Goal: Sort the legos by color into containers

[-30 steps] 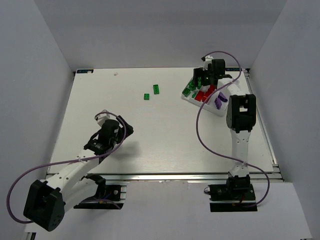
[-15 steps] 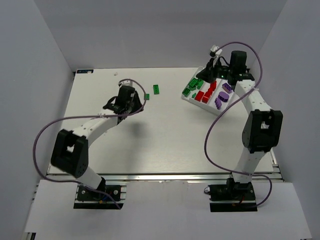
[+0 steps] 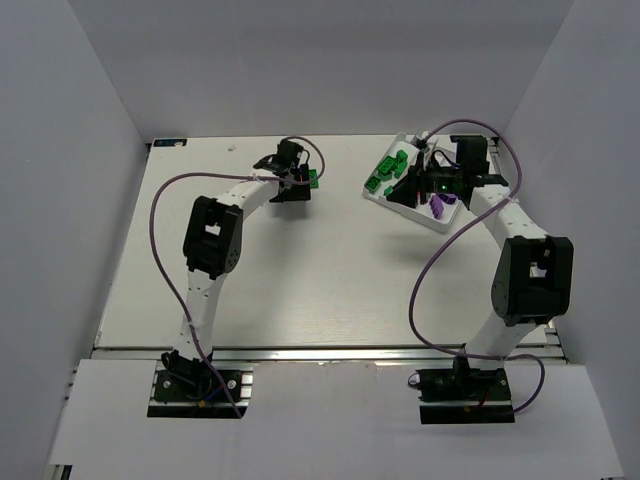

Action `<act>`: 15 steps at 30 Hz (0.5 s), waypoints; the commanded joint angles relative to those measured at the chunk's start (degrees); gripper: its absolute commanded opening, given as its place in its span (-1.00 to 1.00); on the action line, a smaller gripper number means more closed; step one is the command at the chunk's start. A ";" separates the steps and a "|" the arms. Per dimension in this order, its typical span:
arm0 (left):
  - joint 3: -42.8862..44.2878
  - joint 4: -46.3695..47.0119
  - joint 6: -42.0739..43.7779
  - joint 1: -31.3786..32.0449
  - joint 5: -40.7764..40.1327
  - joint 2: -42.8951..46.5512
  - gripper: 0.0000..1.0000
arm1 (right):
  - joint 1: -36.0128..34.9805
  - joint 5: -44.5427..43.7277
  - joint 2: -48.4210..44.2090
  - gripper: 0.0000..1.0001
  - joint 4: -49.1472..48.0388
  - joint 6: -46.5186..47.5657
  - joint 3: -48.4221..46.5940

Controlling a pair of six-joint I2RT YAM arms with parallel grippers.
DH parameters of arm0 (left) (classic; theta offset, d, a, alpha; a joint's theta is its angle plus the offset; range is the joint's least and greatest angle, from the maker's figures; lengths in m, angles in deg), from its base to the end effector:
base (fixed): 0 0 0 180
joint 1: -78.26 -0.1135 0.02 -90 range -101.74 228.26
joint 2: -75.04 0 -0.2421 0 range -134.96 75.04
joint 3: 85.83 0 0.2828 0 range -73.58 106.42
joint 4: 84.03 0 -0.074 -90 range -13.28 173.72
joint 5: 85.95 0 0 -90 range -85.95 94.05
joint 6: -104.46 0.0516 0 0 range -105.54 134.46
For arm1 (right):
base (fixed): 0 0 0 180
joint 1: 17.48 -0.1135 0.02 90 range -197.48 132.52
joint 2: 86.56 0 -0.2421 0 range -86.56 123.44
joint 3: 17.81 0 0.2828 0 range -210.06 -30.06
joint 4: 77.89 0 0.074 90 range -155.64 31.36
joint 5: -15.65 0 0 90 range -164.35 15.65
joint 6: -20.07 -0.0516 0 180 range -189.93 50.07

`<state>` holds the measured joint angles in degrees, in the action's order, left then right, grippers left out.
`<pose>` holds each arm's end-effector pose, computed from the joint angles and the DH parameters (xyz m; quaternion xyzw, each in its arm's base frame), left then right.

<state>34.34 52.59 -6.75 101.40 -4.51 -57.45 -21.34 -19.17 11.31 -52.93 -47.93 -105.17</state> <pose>0.4906 -0.2013 0.1284 -0.0060 0.9531 -0.0449 0.2992 0.4117 0.0702 0.2417 -0.3831 0.7204 0.3425 0.4658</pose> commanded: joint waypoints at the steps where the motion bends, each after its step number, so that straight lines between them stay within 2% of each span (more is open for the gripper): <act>1: 5.28 -2.79 3.02 -0.11 -3.66 -0.49 0.54 | 0.17 1.51 -2.68 0.04 -0.84 -0.46 0.67; 6: 6.95 -0.16 3.63 -0.11 -4.80 -3.21 0.48 | 0.08 1.69 -2.59 0.05 -1.55 -1.96 1.11; 15: 8.10 1.51 3.19 -0.11 -3.57 -5.85 0.21 | 0.17 1.51 -2.24 0.05 -1.90 -3.10 1.02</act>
<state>41.11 53.92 -3.67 101.40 -7.96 -63.44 -21.34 -18.80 10.63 -53.44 -50.22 -104.21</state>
